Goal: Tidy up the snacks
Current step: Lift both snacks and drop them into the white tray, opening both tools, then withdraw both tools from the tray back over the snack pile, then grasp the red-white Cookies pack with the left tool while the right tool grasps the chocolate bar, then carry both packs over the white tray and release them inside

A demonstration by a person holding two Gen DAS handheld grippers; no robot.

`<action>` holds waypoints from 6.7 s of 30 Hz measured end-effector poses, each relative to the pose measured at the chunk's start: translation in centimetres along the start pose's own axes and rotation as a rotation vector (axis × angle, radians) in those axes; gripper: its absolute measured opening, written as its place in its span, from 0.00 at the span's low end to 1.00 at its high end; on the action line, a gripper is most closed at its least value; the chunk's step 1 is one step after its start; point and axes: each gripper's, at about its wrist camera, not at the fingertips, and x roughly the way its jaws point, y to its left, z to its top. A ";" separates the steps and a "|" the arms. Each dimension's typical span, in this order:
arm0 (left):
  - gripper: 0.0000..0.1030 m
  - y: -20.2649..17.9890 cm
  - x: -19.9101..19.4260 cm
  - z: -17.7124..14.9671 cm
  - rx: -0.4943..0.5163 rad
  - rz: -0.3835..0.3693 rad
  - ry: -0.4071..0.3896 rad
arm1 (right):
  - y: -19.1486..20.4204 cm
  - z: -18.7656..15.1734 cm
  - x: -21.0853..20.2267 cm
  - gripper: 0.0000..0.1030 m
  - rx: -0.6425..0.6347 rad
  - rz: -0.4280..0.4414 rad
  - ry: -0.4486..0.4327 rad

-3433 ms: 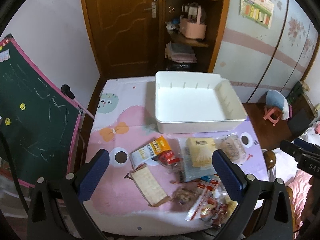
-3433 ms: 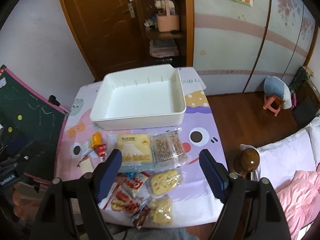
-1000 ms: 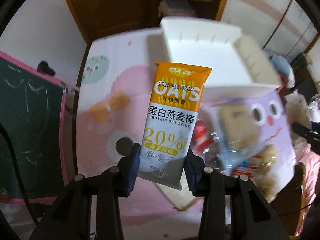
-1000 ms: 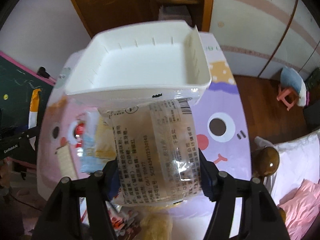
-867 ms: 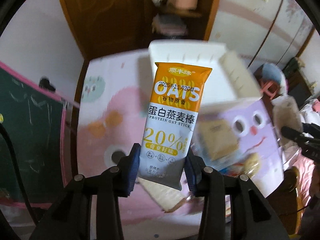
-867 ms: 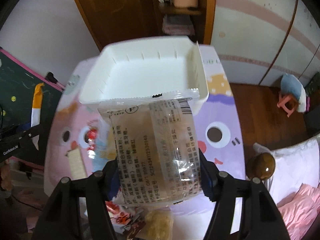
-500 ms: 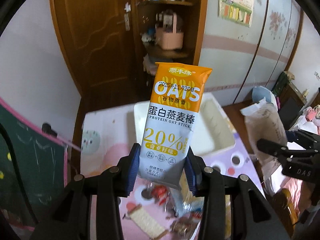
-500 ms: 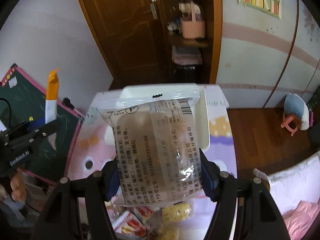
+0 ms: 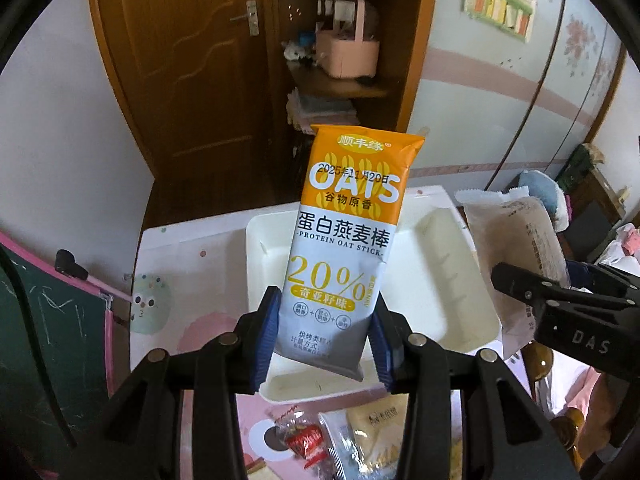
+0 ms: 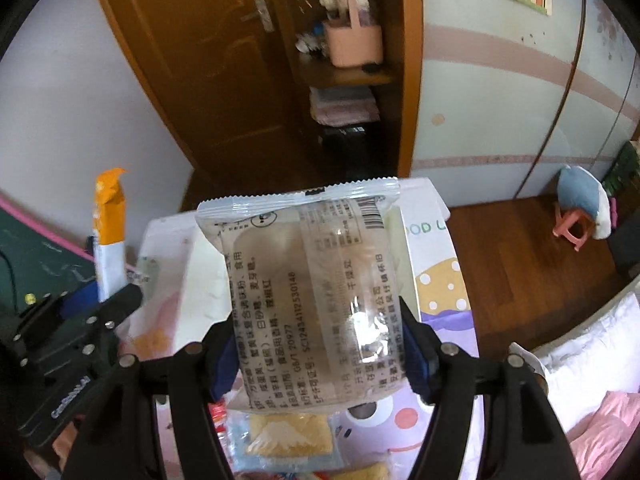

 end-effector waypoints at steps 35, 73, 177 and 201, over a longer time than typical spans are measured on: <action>0.96 1.2 -0.7 -2.7 -0.036 0.003 -0.062 | 2.1 0.7 0.9 0.82 -0.042 -0.060 -0.077; 0.96 0.4 -18.6 -13.4 -0.132 0.090 -0.199 | 2.6 -10.1 -15.7 0.82 -0.207 -0.026 -0.255; 0.45 1.9 -10.7 -18.6 -0.116 -0.268 0.030 | 0.2 -25.1 -7.0 0.13 -0.028 0.276 0.029; 0.45 2.3 -8.0 -6.2 -0.140 -0.075 -0.069 | 1.5 -8.1 -6.2 0.13 -0.154 0.200 -0.091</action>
